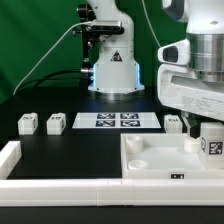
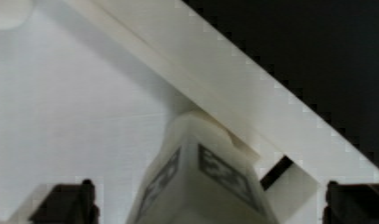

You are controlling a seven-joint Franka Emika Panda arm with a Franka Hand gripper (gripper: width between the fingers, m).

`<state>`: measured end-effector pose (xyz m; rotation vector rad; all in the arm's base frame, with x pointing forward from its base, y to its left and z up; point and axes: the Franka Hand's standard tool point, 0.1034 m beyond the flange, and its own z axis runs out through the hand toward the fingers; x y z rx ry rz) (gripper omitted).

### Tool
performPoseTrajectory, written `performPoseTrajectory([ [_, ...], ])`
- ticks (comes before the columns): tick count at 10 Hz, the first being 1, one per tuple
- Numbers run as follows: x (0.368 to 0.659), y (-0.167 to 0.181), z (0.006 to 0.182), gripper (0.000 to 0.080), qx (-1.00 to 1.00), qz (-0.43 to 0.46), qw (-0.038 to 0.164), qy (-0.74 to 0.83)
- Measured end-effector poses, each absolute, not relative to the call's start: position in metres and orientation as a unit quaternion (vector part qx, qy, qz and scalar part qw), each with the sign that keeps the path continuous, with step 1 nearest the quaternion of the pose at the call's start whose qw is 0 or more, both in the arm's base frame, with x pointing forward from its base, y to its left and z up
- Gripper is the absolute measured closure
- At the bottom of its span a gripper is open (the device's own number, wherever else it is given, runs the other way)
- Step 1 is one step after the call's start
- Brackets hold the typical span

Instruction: Assemble one leg

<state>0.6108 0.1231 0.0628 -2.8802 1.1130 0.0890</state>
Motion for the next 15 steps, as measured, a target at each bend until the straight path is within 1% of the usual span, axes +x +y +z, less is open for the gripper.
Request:
performPoseTrajectory([
  [6, 0.6110, 0.1215, 0.0626, 0.0150, -0.999, 0.018, 0.031, 0.037],
  [7, 0.6111, 0.1215, 0.0626, 0.0150, -0.999, 0.018, 0.032, 0.015],
  [10, 0.6116, 0.1220, 0.0632, 0.0150, -0.999, 0.018, 0.032, 0.026],
  [11, 0.6116, 0.1220, 0.0632, 0.0294, -0.999, 0.018, 0.032, 0.026],
  [12, 0.6116, 0.1220, 0.0632, 0.0294, -0.999, 0.018, 0.032, 0.026],
  [13, 0.6116, 0.1220, 0.0632, 0.0432, -0.999, 0.018, 0.032, 0.026],
  [14, 0.6116, 0.1217, 0.0631, 0.0509, -0.999, 0.018, 0.032, 0.026],
  [15, 0.6116, 0.1217, 0.0631, 0.0509, -0.999, 0.018, 0.032, 0.026],
])
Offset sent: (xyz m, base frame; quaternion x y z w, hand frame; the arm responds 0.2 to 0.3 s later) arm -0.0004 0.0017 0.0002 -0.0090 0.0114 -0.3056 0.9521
